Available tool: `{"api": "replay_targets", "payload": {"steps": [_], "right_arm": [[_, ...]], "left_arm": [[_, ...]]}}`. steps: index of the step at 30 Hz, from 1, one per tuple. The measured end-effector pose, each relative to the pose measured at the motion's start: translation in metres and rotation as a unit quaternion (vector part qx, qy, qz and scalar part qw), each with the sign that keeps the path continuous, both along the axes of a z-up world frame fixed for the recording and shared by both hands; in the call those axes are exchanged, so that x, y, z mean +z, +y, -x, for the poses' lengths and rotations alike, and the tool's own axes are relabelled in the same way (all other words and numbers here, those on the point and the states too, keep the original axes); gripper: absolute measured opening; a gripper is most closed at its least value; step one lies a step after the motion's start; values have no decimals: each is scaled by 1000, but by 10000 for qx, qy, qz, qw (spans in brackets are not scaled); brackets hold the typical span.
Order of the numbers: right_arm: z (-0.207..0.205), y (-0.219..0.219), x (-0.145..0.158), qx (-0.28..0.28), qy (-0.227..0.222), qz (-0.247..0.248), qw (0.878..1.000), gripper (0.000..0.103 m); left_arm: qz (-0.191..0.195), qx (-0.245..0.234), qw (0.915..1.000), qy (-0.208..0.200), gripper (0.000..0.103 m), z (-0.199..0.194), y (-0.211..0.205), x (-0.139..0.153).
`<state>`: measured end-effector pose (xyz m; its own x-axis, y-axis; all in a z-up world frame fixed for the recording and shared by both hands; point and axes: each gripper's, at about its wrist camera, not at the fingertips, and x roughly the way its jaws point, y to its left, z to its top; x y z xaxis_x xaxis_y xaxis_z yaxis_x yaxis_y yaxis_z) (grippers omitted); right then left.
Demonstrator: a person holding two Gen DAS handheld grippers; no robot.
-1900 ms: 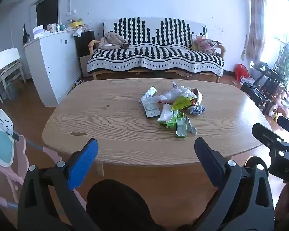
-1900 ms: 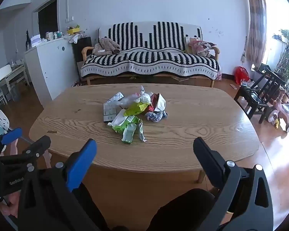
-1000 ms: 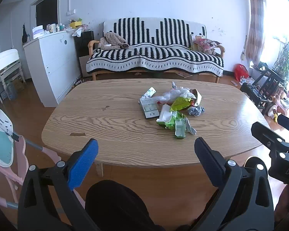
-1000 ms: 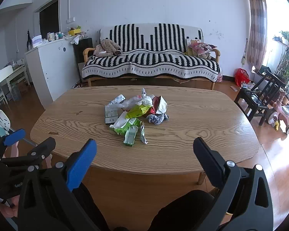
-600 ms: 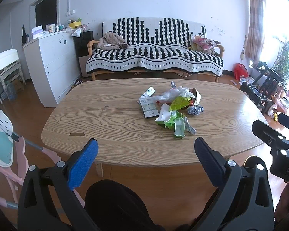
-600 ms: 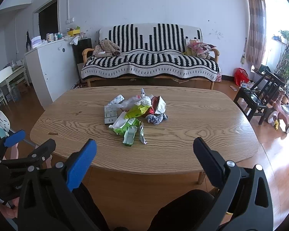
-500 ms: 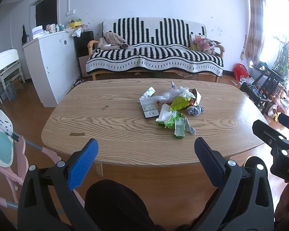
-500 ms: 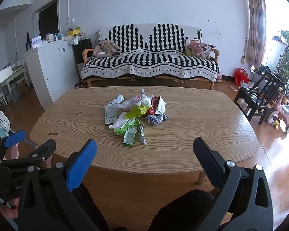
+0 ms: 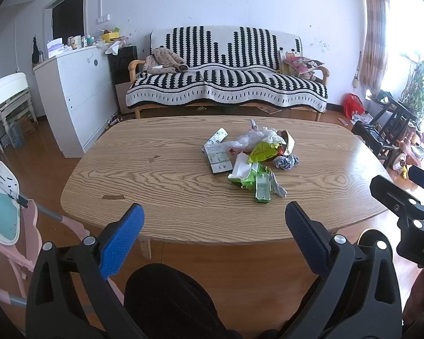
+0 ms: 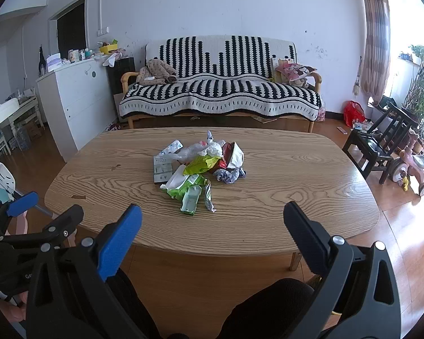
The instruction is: Collect trash
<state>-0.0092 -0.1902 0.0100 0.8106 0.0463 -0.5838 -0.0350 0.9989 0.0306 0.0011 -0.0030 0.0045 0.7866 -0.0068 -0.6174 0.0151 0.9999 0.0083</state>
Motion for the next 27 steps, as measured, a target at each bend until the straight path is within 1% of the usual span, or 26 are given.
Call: {"api": "replay_targets", "payload": {"steps": [23, 26, 27], "right_arm": [[0, 0, 0, -3, 15, -8, 10000, 97], [-1, 0, -2, -7, 32, -23, 10000, 97], [-3, 0, -4, -10, 48, -35, 10000, 97]], "left_arm": [[1, -11, 10000, 19, 97, 1, 0, -2], [2, -9, 10000, 52, 97, 1, -1, -7], [0, -9, 10000, 89, 97, -3, -1, -16]]}}
